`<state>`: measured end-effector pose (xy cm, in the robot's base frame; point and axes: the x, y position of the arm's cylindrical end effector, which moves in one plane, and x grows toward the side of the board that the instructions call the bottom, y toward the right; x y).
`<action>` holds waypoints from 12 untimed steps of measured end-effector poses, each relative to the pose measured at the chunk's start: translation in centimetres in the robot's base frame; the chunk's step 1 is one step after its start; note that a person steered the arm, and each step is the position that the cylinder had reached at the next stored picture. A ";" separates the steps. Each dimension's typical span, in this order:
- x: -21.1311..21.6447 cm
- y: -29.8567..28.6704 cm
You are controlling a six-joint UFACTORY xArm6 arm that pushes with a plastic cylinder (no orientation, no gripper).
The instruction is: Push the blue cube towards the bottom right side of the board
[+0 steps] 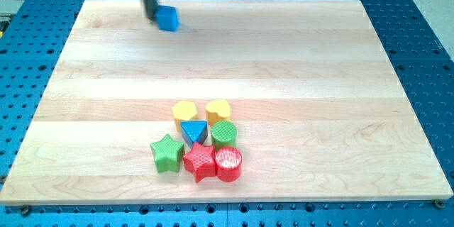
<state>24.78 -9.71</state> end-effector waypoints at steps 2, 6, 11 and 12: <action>1.4 0.3; 3.3 4.0; 3.2 8.5; 3.9 7.4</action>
<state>28.71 -2.32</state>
